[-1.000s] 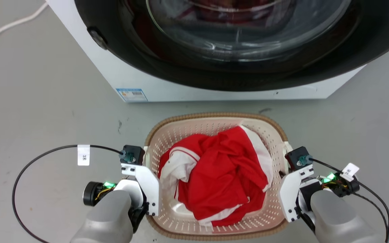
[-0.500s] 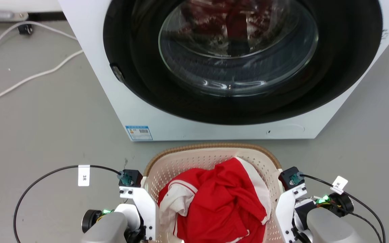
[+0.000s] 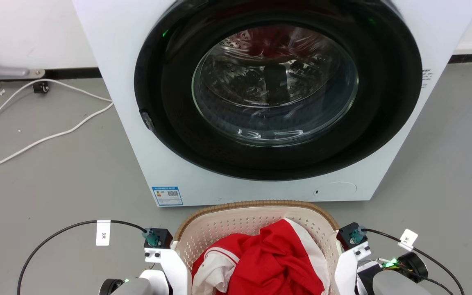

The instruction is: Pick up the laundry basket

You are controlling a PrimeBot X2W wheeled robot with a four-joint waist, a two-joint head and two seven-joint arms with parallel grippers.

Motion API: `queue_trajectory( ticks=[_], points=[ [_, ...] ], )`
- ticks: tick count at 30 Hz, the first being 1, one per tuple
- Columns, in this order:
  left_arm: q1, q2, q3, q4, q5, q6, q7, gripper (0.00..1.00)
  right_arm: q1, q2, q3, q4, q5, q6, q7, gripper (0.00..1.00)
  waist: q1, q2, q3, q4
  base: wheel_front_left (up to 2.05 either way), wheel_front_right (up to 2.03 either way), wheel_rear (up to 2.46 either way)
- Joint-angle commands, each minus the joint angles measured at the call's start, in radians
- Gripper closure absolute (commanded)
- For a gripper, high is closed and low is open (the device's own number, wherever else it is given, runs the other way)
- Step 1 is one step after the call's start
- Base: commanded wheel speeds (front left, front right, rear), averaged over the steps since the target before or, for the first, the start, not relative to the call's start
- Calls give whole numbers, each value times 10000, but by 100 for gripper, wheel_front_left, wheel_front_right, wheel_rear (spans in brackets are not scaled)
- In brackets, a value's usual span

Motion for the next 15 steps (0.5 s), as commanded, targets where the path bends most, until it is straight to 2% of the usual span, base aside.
queue_trajectory(
  ticks=[1, 15],
  points=[
    [27, -130, -69, -190, -43, -142, 19, 100, 68, 66, 133, -130, 54, 54, -7, 100, 2, -1, -81, -50, 0, 0, 0],
    [147, -2, -697, -211, -681, -141, 216, 100, 239, -105, 1279, -100, 1216, 54, 247, 100, 2, -1, -531, -129, 0, 0, 0]
  ],
)
